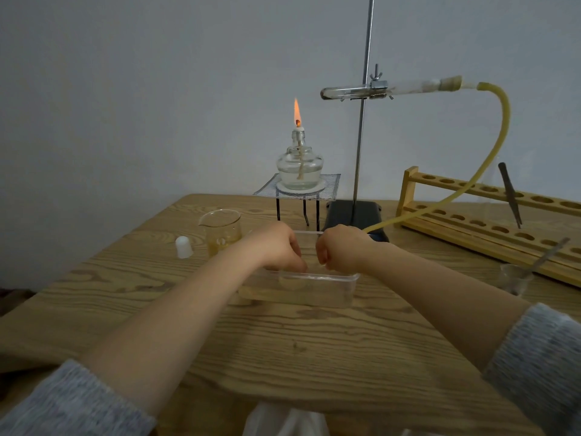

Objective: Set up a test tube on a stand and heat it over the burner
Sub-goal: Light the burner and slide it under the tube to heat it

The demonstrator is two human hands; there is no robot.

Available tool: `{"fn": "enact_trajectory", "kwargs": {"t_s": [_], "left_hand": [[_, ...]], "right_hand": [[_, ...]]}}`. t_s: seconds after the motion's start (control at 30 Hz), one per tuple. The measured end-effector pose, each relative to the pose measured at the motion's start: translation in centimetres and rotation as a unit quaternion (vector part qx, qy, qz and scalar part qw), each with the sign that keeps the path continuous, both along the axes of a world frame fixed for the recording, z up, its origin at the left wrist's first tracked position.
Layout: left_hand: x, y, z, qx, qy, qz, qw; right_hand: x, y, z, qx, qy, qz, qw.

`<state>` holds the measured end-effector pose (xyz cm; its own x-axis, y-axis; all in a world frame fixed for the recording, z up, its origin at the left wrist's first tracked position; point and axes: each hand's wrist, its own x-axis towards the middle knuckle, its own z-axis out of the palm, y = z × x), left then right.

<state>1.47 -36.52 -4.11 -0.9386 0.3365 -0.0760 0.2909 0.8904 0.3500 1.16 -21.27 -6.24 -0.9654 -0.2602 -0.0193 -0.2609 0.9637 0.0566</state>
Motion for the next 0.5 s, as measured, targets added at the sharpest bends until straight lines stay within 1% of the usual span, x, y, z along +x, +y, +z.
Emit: {"fn": "enact_trajectory", "kwargs": {"t_s": [0.33,0.5], "left_hand": [[0.0,-0.1,0.4,0.018,-0.026,-0.003,1.0],[0.1,-0.2,1.0,0.043,-0.025,-0.008,0.999]], "right_hand": [[-0.5,-0.1,-0.2,0.012,0.0,0.002,1.0],[-0.7,-0.2,-0.3,0.014,0.002,0.012,1.0]]}}
